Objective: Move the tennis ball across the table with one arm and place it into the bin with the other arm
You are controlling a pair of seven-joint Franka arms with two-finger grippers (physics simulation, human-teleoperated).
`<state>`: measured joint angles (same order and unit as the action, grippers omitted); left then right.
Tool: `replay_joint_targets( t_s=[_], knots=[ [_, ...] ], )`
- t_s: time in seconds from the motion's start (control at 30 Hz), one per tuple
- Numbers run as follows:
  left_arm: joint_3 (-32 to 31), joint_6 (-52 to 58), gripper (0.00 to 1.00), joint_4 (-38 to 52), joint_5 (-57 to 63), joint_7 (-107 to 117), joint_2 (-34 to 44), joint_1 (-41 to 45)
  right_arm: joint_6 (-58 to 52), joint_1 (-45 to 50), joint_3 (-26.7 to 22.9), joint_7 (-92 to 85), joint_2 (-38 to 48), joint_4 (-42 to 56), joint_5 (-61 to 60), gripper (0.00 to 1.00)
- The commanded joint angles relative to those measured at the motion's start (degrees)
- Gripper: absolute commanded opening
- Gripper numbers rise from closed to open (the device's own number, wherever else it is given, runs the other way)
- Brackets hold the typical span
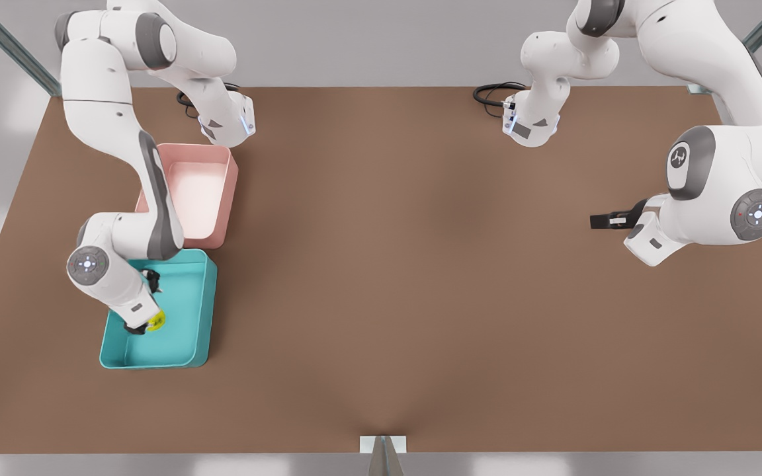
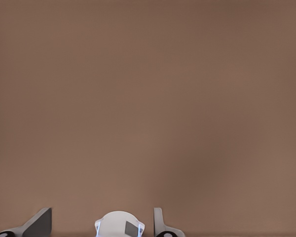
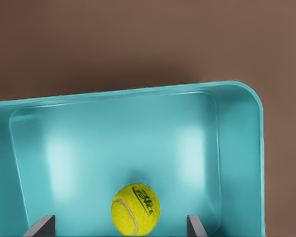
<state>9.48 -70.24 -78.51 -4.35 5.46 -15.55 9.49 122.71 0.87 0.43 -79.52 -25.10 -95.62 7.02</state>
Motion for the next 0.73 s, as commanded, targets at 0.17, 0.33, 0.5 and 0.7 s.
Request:
replay_joint_targets(
  t_s=[0.17, 0.33, 0.5, 0.7],
  knots=[
    [0.0, 0.1, 1.00, 0.0, 0.1, 0.2, 0.1, 0.2, -44.1, -2.4, 5.9, 81.9, 18.9, 14.0, 1.3, 1.00],
    [-0.1, 0.1, 1.00, 0.0, 0.2, 0.1, 0.1, 0.2, -42.4, -2.4, 2.3, 82.2, 22.9, 8.2, -3.7, 1.00],
    [-0.1, 0.1, 1.00, 0.0, 0.2, 0.1, 0.1, 0.2, -41.9, -2.4, 2.1, 82.1, 22.8, 8.2, -4.1, 1.00],
    [-0.1, 0.1, 1.00, 0.0, 0.2, 0.0, 0.1, 0.2, -41.9, -2.3, 2.1, 82.2, 22.5, 8.3, -4.1, 1.00]
  ],
)
